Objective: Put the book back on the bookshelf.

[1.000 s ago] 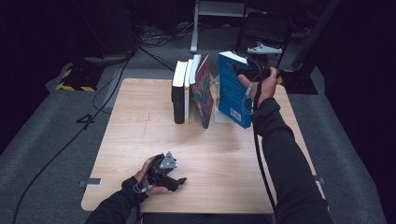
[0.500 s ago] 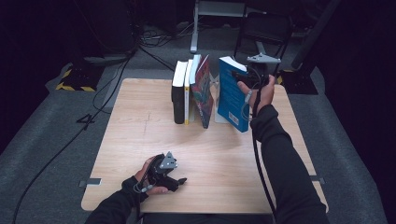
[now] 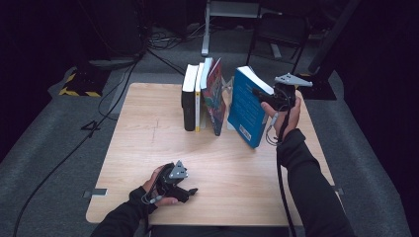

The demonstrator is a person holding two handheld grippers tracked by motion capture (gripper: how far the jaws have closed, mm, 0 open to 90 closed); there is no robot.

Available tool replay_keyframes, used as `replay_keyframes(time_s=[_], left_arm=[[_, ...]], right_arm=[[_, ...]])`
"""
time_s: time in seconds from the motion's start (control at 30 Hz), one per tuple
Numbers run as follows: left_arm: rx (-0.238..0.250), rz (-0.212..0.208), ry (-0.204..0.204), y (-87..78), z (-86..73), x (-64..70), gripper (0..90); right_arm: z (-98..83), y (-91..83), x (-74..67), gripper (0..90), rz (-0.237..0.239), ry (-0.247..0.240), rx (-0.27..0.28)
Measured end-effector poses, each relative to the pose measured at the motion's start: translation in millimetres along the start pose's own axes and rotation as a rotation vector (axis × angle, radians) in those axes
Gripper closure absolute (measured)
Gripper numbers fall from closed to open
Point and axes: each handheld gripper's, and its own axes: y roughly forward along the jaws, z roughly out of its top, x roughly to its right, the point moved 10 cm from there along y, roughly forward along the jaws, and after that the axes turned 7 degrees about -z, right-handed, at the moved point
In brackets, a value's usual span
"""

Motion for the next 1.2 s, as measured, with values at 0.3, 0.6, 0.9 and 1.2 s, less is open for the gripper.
replay_keyframes(time_s=[0.3, 0.6, 0.9, 1.2], left_arm=[[-0.001, 0.000, 0.000, 0.2, 0.1, 0.0, 16.5], [-0.001, 0.000, 0.001, 0.2, 0.2, -0.1, 16.5], [-0.001, 0.001, 0.000, 0.3, 0.2, -0.1, 16.5], [0.000, 0.003, -0.002, 0.3, 0.2, 0.0, 16.5]], right_arm=[[-13.8, -21.2, 5.8, 55.5, 0.010, -0.019, 0.048], [-27.1, -27.9, 2.6, 36.9, 0.034, -0.027, 0.030], [-82.0, -28.8, -6.2, 31.3, 0.036, -0.069, -0.013], [-154.7, -15.5, -14.2, 46.3, 0.030, -0.072, -0.017]])
